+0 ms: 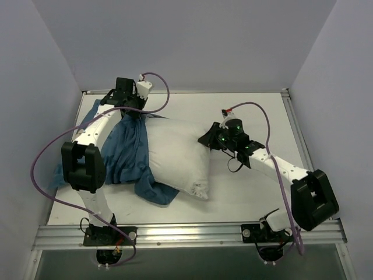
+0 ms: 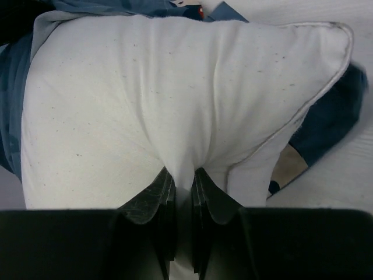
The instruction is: Remove the pillowcase from the pillow
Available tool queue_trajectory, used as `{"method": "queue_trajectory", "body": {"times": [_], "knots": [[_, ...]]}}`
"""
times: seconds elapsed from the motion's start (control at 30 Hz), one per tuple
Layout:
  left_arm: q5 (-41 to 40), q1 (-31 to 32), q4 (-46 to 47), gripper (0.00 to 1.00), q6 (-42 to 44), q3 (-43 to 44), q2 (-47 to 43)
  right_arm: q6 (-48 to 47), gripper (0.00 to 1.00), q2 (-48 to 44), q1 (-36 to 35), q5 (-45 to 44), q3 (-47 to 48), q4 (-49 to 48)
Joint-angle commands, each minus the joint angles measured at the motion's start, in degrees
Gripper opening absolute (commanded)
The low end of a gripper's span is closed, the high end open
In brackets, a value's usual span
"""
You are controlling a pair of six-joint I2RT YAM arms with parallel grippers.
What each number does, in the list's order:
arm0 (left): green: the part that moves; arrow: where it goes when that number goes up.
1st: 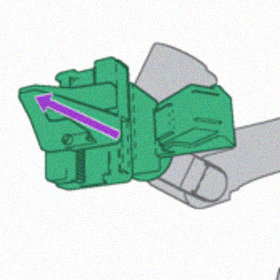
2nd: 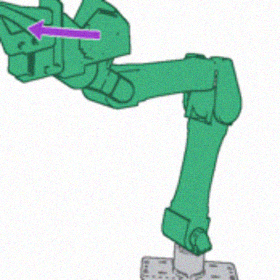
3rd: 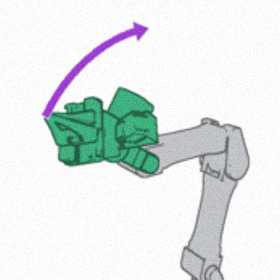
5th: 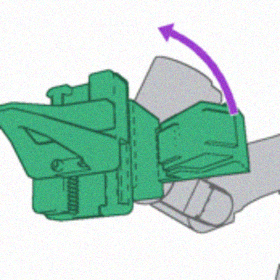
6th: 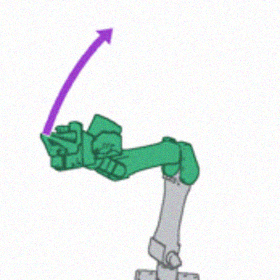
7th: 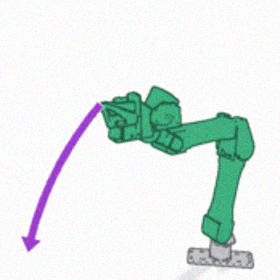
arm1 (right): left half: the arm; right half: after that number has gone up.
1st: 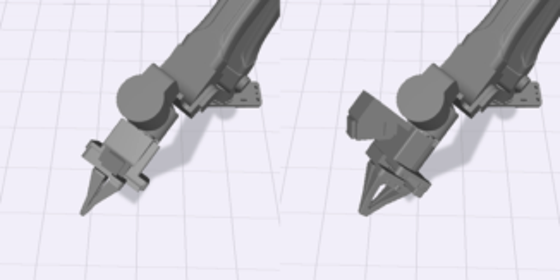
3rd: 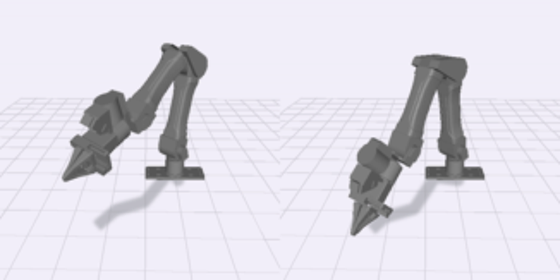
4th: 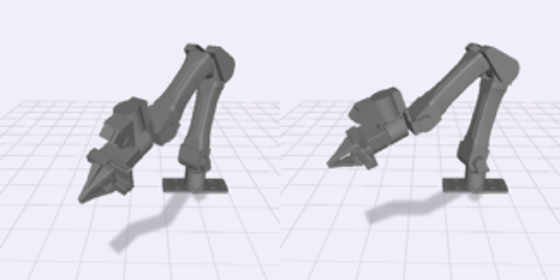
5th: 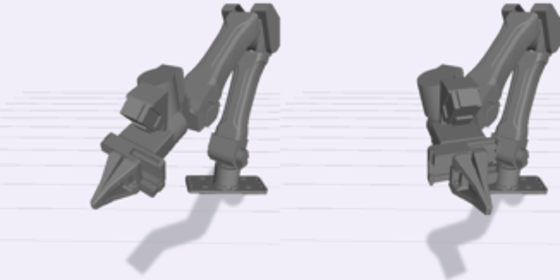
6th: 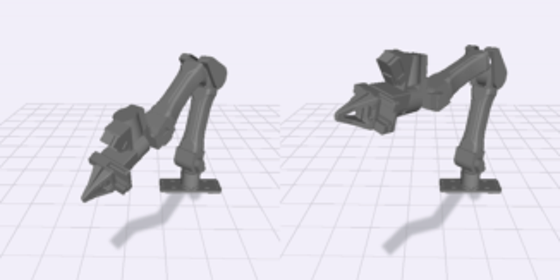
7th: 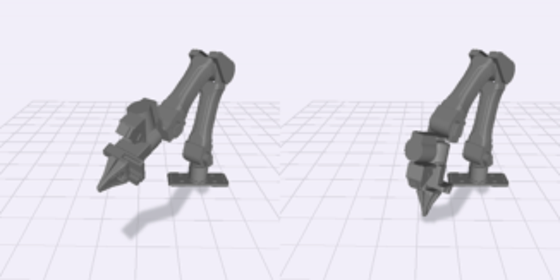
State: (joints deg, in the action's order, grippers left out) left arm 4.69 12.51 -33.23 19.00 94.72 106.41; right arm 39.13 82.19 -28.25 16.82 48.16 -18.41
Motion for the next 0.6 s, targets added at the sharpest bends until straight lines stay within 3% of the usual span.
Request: {"method": "queue_trajectory", "body": {"times": [0.0, 0.27, 0.33, 0.37, 0.4, 0.43, 0.47, 0.5, 0.57], "knots": [[-5.8, -4.3, -1.1, 0.02, -0.2, 4.6, 2.6, -2.1, 0.00, -5.7, 5.9, -0.6, -6.0, 8.6], [-5.1, -6.5, -0.6, 0.07, 1.0, 4.1, 3.9, -4.4, 0.00, -11.8, 12.1, -0.1, -10.3, 12.4], [0.4, -6.3, -2.2, 0.20, 1.1, 3.7, 3.5, -4.2, 0.00, -11.4, 12.0, 0.1, -9.7, 12.1], [3.0, -5.8, -3.4, 0.33, 1.6, 4.2, 3.3, -4.1, 0.00, -10.7, 12.0, 0.1, -9.4, 11.7], [8.7, -5.5, -4.9, 0.49, 1.8, 4.7, 2.5, -3.9, 0.00, -10.5, 12.1, 0.1, -9.1, 11.5], [11.6, -5.1, -8.1, 0.81, 2.0, 5.4, 2.0, -3.8, 0.00, -10.0, 12.1, 0.1, -8.1, 11.6], [14.4, -4.8, -9.7, 0.99, 2.2, 6.3, 1.3, -3.6, 0.00, -9.4, 12.1, -0.7, -7.5, 11.6], [16.7, -4.8, -13.0, 0.94, 2.0, 8.5, -0.2, -3.5, 0.00, -9.2, 12.1, -1.6, -6.9, 12.3], [21.6, -4.9, -16.6, 0.94, 1.8, 11.4, -1.9, -2.8, 0.00, -9.1, 12.2, -4.2, -5.4, 13.1]]}}
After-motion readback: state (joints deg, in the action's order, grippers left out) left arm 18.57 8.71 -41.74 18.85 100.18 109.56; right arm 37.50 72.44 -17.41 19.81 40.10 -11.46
